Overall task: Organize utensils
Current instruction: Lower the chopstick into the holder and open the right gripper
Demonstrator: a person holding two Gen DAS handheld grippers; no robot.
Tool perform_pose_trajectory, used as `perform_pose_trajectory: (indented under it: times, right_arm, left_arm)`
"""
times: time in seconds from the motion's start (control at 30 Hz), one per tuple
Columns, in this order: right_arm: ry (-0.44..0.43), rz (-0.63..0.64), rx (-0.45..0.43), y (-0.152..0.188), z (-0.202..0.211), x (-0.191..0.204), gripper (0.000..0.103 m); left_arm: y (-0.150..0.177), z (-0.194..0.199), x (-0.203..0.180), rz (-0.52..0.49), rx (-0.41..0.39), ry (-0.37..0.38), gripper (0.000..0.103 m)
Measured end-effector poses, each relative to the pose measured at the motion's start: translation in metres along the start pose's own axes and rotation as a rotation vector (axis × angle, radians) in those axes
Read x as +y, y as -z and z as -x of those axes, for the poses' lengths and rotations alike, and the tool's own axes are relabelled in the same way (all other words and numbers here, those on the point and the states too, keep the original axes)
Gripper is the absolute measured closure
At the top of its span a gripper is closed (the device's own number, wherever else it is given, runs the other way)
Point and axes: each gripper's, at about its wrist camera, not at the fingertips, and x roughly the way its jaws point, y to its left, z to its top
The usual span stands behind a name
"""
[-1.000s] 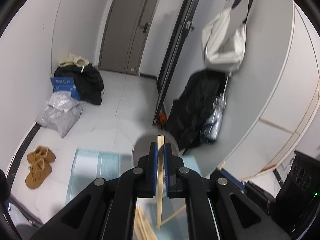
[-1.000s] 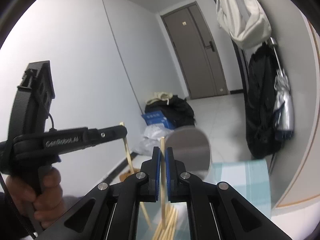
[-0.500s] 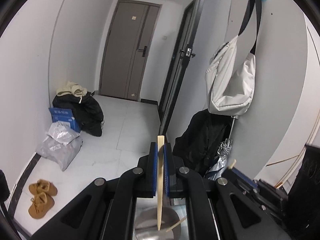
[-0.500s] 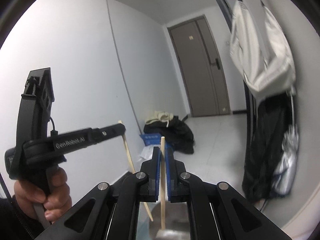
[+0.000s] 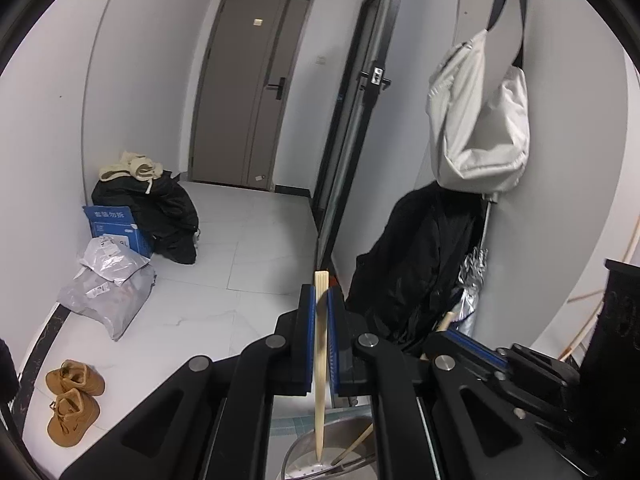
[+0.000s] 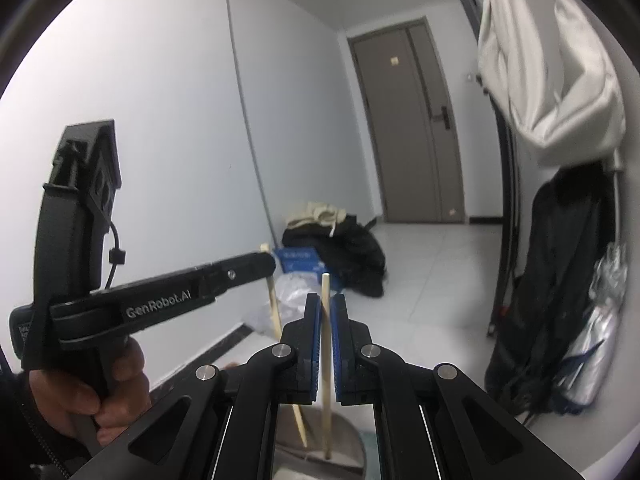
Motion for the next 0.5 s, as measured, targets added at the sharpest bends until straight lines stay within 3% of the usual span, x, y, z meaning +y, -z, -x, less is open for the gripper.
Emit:
perform_pose_trajectory:
  times: [0.37, 0.43, 0.5]
  right_arm:
    - [-0.040, -0.025, 0.108, 0.027, -0.019, -0.005, 0.098]
    - [-0.043, -0.044, 0.127, 0.028, -0.023, -0.007, 0.095]
    - [-0.067, -0.071, 0.147, 0.028, -0.026, -0.011, 0.095]
  left_arm:
    - [0.017, -0.007, 0.000, -0.005, 0.115, 0.073, 0.100]
    - [0.016, -0.011, 0.002, 0.006, 0.154, 0.063, 0.095]
    - [0.015, -0.010, 0.004, 0.013, 0.166, 0.062, 0.076]
